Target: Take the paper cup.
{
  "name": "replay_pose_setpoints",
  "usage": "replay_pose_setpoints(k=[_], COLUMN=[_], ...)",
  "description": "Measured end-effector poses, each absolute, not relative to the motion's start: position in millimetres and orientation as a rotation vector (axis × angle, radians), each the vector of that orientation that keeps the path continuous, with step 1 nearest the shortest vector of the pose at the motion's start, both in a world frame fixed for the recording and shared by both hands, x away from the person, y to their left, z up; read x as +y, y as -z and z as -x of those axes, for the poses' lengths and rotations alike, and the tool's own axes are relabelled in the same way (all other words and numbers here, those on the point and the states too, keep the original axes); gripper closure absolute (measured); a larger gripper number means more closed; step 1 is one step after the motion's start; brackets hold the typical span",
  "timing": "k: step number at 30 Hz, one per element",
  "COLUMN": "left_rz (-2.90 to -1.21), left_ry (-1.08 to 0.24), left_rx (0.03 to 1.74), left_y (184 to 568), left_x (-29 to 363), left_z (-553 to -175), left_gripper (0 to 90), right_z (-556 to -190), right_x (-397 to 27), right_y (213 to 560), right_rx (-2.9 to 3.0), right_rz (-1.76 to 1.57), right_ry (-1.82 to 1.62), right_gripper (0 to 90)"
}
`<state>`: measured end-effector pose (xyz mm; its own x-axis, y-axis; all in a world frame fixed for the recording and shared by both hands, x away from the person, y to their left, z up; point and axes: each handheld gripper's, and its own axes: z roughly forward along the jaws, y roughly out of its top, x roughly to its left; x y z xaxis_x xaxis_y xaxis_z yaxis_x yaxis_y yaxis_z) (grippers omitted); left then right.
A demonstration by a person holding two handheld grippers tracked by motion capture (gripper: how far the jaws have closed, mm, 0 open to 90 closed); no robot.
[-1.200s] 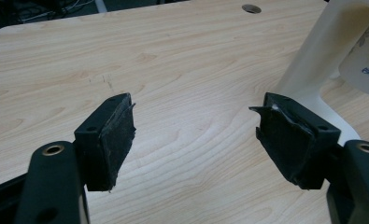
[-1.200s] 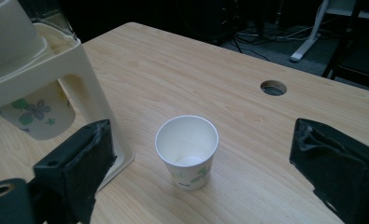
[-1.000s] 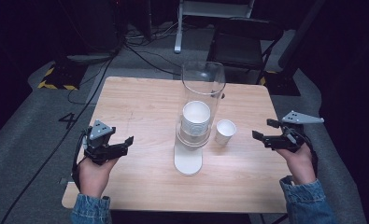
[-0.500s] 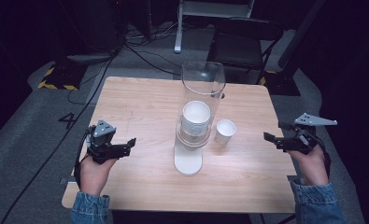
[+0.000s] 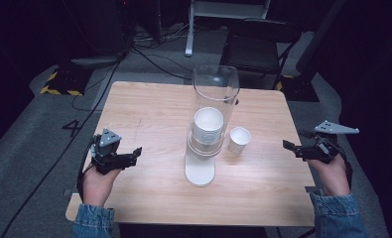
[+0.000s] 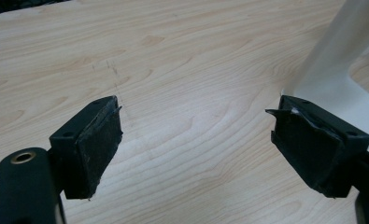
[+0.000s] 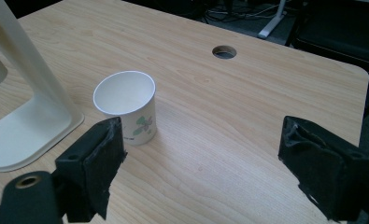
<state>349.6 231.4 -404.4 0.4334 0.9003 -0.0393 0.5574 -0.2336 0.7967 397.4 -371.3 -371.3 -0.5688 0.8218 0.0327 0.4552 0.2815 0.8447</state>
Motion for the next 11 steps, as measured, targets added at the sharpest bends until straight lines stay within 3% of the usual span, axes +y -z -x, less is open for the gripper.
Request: replay_pose_setpoints(k=[11], left_rz=[-1.919], left_ry=[-0.581], left_rx=[1.273], left_y=[405.5], left_x=[235.4], left_z=[-350.2], left_gripper=[16.1], right_z=[-404.4], right_x=[-366.1], right_y=[380.3], right_rx=[2.127], right_rz=[-1.217], right_ry=[-1.199], right_gripper=[14.7])
